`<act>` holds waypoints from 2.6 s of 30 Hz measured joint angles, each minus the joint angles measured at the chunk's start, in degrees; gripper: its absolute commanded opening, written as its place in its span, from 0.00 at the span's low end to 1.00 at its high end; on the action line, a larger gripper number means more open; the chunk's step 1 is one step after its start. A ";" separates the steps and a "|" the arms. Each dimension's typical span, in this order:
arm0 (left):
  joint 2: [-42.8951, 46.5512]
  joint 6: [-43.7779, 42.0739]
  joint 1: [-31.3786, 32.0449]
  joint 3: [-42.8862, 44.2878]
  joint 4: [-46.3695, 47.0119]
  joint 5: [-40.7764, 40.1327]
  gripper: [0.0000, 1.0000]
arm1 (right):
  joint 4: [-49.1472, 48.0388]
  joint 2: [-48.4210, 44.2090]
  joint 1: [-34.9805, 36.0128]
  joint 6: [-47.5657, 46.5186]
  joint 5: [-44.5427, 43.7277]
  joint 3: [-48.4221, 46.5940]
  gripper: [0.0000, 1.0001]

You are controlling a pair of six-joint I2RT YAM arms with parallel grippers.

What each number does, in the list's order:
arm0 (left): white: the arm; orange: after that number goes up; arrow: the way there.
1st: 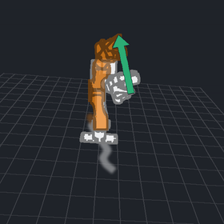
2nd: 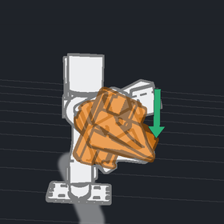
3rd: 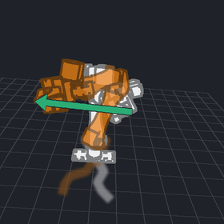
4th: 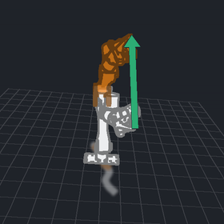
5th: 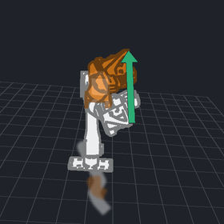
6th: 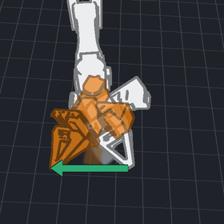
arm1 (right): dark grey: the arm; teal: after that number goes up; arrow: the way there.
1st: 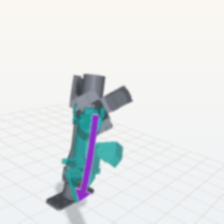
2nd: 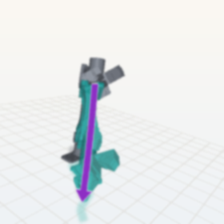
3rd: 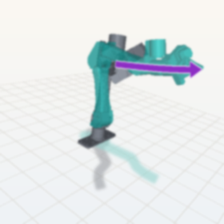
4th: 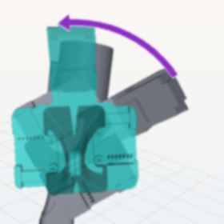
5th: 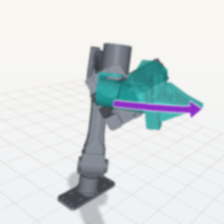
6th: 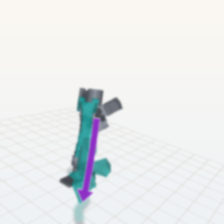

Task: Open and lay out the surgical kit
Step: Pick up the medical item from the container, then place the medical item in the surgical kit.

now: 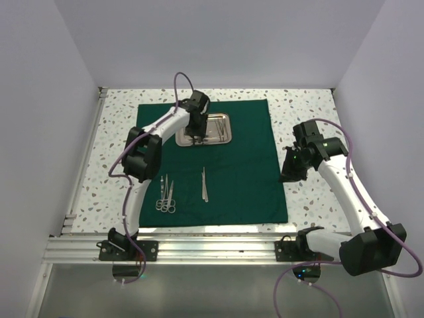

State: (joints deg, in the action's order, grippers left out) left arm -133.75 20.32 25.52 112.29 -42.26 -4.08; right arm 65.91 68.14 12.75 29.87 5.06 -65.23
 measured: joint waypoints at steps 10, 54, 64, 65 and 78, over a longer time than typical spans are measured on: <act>0.61 2.54 2.67 -2.60 0.63 -4.94 0.39 | -0.20 0.24 -1.20 -0.94 0.02 0.00 0.00; -5.90 6.10 2.62 10.73 -8.04 -6.93 0.00 | -1.18 2.89 -1.90 -3.58 0.52 0.00 0.00; -2.73 7.82 2.62 10.12 -8.94 -6.49 0.00 | -1.29 2.73 -1.90 -3.52 2.01 0.00 0.00; -1.53 8.11 2.64 8.98 -9.09 -6.49 0.00 | -1.29 2.64 -1.90 -3.52 2.19 0.00 0.00; 25.88 15.96 11.17 -25.18 -4.46 -7.13 0.00 | -1.22 1.95 -1.79 -2.49 4.11 -1.01 0.00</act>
State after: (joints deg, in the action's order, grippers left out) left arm -107.87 36.27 36.69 87.11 -46.72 -11.20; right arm 64.69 70.08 10.96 27.38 9.17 -66.24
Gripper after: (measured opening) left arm 0.138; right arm 0.009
